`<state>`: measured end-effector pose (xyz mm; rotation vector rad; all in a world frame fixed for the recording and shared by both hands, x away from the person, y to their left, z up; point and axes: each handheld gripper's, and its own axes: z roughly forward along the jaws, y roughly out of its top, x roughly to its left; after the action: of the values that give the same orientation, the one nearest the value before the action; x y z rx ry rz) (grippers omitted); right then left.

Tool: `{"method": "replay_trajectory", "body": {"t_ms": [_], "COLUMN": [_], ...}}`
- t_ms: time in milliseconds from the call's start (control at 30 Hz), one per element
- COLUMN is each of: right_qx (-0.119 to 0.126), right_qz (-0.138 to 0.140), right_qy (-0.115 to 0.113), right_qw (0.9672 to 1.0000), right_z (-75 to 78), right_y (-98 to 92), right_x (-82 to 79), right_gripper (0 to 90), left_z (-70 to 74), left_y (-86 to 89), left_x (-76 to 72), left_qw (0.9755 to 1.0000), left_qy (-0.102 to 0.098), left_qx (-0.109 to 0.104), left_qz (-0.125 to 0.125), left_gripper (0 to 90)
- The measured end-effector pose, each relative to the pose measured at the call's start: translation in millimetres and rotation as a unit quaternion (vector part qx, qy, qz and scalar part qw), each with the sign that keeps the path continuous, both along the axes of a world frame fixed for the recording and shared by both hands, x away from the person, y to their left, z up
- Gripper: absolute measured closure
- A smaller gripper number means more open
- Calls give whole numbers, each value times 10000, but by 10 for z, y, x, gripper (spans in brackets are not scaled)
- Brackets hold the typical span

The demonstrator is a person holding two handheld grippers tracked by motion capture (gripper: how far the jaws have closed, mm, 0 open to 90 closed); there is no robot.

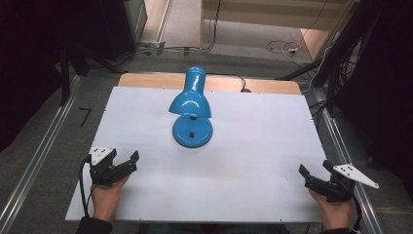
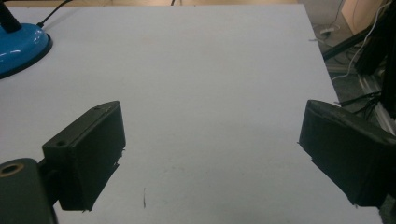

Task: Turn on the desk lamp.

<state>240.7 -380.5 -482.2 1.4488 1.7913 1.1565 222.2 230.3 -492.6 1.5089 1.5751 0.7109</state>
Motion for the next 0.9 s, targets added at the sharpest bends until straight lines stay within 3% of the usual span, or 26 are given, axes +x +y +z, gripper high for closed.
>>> {"method": "replay_trajectory", "body": {"t_ms": [133, 200, 300, 367, 500, 600, 900], "right_qx": [-104, -188, -600, -814, -610, -528, -418], "right_qz": [5, 2, -32, -130, -4, 114, 20], "right_qy": [42, -105, -228, -229, 5, 113, 268], "right_qw": [9999, 9998, 9979, 9963, 9981, 9985, 9988], "right_z": [-31, -19, 4, 6, 0, -4, -22], "right_y": [29, 76, 148, 186, 194, 183, 140], "right_x": [27, 20, -4, -27, 21, 36, 78], "right_gripper": [58, 58, 58, 58, 58, 58, 58], "left_z": [15, 13, 68, 86, 47, 80, 81], "left_y": [-37, -58, -115, -126, -168, -184, -211], "left_x": [3, 13, -25, -38, -21, -38, -24], "left_qw": [9999, 9999, 9990, 9989, 9989, 9990, 9992], "left_qy": [-67, -57, -220, -271, -109, -207, -210], "left_qx": [93, 151, 367, 354, 439, 383, 343], "left_qz": [-24, -55, -120, -122, -84, -52, -84], "left_gripper": [207, 207, 207, 207, 206, 207, 207]}}
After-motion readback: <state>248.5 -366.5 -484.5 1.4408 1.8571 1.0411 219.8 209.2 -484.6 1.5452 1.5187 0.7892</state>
